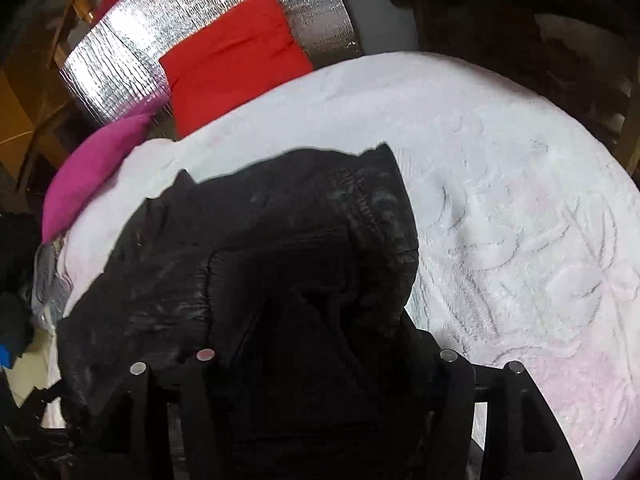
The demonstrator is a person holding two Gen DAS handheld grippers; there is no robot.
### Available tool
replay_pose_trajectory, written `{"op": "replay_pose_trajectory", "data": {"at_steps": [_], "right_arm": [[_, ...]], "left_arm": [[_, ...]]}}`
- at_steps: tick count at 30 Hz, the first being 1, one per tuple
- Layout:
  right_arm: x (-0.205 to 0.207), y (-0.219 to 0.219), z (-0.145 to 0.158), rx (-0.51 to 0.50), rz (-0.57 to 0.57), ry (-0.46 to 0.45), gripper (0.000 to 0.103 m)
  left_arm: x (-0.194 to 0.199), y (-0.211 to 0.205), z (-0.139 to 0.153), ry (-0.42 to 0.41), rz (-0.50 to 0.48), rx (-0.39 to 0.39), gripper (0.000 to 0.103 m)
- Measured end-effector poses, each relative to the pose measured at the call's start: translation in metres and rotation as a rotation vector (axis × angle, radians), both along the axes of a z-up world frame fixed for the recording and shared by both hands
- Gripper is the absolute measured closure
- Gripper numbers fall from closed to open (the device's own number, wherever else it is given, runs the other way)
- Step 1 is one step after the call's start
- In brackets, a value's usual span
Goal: Fold large clothes
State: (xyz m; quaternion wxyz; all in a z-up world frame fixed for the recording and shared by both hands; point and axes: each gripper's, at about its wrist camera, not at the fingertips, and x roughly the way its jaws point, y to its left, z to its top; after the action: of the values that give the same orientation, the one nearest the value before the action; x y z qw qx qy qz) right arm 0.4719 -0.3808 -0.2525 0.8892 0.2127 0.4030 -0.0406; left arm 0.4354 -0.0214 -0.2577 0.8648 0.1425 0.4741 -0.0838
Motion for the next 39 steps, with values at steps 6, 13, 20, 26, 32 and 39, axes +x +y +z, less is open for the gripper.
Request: {"op": "replay_pose_trajectory", "data": {"at_steps": [6, 13, 20, 26, 32, 39], "right_arm": [[-0.035, 0.002, 0.055, -0.010, -0.015, -0.250, 0.037], [-0.010, 0.057, 0.041, -0.018, 0.219, -0.208, 0.038], [0.015, 0.071, 0.001, -0.090, 0.260, -0.026, 0.039], [-0.003, 0.061, 0.025, -0.039, 0.238, -0.148, 0.040], [0.015, 0.072, 0.000, -0.079, 0.260, -0.055, 0.039], [0.001, 0.063, 0.011, -0.055, 0.258, -0.070, 0.040]], "left_arm": [[-0.006, -0.001, -0.001, -0.040, 0.015, 0.011, 0.009], [-0.010, 0.000, -0.001, -0.066, 0.032, 0.003, 0.009], [-0.017, 0.003, -0.003, -0.079, 0.067, -0.012, 0.007], [-0.019, 0.004, -0.005, -0.096, 0.082, -0.012, 0.004], [-0.019, 0.004, -0.007, -0.100, 0.108, -0.009, 0.000], [-0.017, 0.006, -0.006, -0.021, 0.132, -0.024, 0.000]]}}
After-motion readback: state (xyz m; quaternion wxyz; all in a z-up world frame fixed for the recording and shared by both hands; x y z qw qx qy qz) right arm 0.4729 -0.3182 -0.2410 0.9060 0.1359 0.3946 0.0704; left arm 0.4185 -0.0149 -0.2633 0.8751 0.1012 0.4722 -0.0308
